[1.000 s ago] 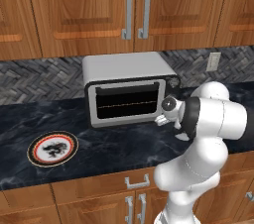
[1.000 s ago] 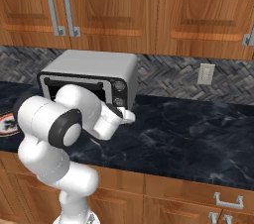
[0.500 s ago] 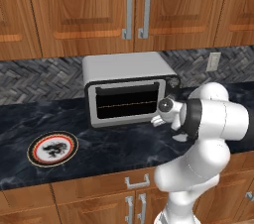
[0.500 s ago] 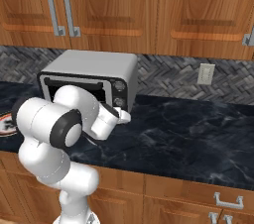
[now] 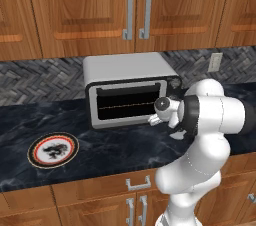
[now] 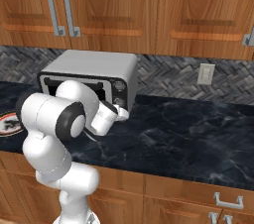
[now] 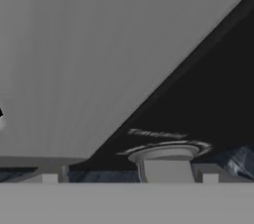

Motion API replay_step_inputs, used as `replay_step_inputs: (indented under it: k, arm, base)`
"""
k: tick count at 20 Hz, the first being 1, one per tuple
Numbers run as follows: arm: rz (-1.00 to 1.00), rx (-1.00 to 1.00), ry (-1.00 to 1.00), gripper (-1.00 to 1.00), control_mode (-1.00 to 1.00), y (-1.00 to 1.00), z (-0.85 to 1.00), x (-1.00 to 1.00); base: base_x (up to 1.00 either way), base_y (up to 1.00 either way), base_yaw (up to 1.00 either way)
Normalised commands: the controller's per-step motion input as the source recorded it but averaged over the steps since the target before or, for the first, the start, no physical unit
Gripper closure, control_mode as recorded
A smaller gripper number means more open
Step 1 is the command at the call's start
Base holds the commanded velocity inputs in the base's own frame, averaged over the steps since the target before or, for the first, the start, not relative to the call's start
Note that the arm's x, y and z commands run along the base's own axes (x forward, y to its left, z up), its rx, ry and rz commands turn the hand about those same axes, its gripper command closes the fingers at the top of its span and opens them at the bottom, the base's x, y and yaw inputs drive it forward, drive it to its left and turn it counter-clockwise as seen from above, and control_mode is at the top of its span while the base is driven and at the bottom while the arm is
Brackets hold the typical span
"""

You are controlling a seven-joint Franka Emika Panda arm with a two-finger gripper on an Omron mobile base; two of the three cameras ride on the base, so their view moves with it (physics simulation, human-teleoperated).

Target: Pick up the bagel from the plate, place it on the toaster oven rack, close the door, and set the timer.

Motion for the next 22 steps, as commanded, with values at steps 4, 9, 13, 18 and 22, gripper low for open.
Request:
replay_step_inputs:
  k: [4, 9, 13, 18, 22]
  arm:
    - [-0.02, 0.0, 0.0, -1.0, -1.0, 0.0, 0.0, 0.33]
    - [-0.03, 0.0, -0.1, -1.0, -1.0, 0.0, 0.07, 0.27]
    - [-0.04, 0.0, -0.28, -1.0, -1.0, -0.08, 0.36, 0.0]
    - [-0.06, 0.0, -0.26, -1.0, -1.0, -0.09, 0.38, 0.01]
    - [-0.07, 0.0, -0.13, -1.0, -1.0, -0.03, 0.13, 0.1]
  base:
    - [0.0, 0.0, 0.0]
    - [0.0, 0.0, 0.0]
    - [0.0, 0.0, 0.0]
    - [0.0, 0.0, 0.0]
    - [0.0, 0.0, 0.0]
